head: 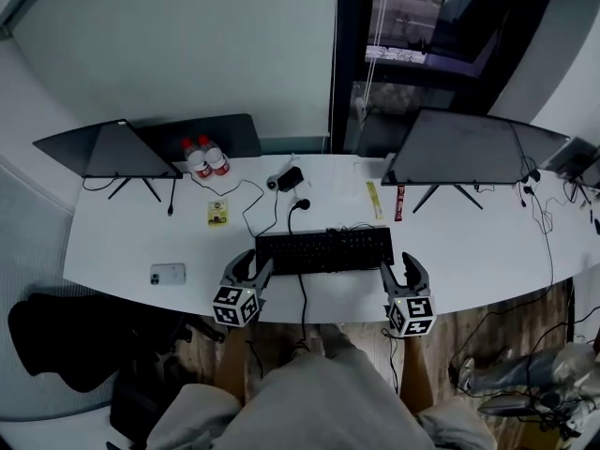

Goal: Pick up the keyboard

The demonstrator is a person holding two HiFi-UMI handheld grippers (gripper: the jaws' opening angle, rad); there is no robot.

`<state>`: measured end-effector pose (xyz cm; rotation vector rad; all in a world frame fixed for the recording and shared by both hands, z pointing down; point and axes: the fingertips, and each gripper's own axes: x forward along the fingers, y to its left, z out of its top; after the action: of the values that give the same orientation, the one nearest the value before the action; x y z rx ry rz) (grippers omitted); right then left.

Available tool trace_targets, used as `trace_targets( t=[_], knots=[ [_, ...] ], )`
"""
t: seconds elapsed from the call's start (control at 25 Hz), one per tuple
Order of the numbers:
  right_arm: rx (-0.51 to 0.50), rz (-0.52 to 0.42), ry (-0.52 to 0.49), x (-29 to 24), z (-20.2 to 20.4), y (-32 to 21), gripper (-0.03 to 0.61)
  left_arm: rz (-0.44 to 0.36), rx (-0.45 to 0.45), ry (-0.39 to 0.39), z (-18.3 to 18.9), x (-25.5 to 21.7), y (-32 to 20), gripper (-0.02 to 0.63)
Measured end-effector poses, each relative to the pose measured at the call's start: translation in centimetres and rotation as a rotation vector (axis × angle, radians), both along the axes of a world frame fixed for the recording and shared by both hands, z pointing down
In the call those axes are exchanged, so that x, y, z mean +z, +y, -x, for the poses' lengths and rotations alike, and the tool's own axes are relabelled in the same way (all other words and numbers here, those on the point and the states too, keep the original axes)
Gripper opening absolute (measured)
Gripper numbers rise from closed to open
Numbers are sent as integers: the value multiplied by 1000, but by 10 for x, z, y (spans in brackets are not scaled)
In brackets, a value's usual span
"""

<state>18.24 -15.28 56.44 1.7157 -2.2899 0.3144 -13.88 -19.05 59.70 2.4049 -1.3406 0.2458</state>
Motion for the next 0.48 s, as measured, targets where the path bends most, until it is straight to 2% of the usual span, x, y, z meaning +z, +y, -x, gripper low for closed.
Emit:
trace_targets(
  t=[0.48],
  knots=[
    [-69, 53, -10, 13, -34, -63, 218, 65, -110, -26, -14, 17, -38, 212]
  ],
)
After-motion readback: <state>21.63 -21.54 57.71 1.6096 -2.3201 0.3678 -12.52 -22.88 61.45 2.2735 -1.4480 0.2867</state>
